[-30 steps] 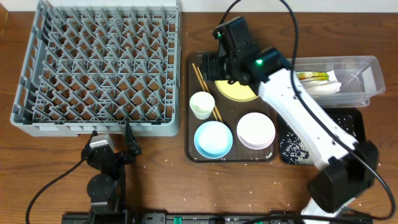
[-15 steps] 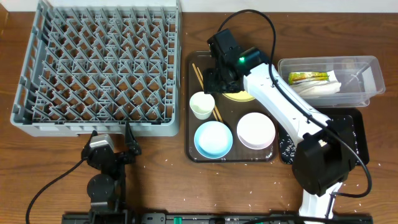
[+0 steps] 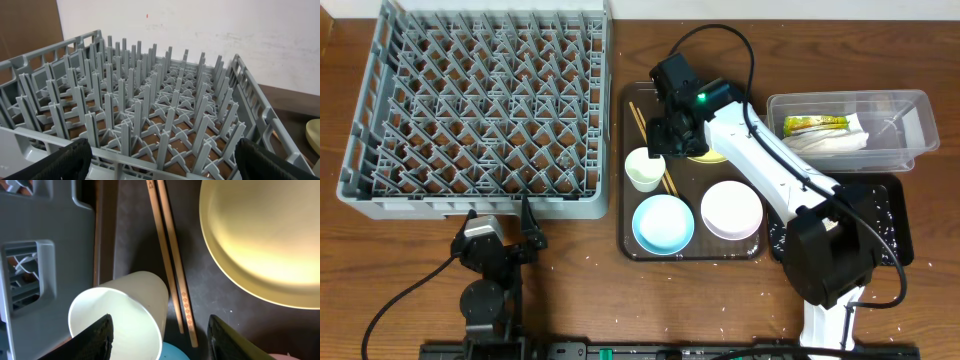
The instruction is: Sort waste into correct bins and load items into the dishwasher
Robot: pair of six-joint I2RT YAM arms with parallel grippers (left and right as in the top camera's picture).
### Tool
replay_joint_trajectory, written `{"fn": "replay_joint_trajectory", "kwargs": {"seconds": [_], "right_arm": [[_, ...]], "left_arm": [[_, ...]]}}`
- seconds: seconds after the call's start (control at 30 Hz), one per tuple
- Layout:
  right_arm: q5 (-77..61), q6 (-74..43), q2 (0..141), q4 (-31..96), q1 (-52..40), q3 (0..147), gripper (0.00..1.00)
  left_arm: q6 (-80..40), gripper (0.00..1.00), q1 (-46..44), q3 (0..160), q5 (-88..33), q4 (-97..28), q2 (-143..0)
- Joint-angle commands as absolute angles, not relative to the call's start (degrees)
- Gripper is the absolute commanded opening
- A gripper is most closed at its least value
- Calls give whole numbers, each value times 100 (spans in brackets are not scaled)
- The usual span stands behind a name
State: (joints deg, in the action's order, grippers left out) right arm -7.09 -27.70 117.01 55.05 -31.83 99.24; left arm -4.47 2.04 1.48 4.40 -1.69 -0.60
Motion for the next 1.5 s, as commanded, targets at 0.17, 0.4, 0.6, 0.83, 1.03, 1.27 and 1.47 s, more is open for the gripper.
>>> {"fn": "replay_joint_trajectory", "kwargs": {"seconds": [0.17,0.4,0.6,0.83,1.03,1.27,1.47], "right_arm": [[-661,-2805,11834,5527,-3308,9929,57],[-668,-2805,12020,5535,-3391,9843,47],[-666,-2808,12272,5546,-3616,9841,36],[-578,-2825,12309,5540,-3642,9839,7],[-456,-2823,12300,5647,-3594,9848,1],[-1072,-2488,11653,5708,-3004,9856,1],[-1599,-2174,10927,5859,-2401,9856,1]], "left_arm": [[-434,92,224,23,471,-364,-30],[-434,92,224,23,471,-364,-27],[-434,92,224,23,471,-364,-27],[-434,92,224,23,471,-364,-27],[-436,92,224,23,395,-355,-27],[-923,92,224,189,338,-362,-30],[-1581,92,222,637,311,-381,-303]]}}
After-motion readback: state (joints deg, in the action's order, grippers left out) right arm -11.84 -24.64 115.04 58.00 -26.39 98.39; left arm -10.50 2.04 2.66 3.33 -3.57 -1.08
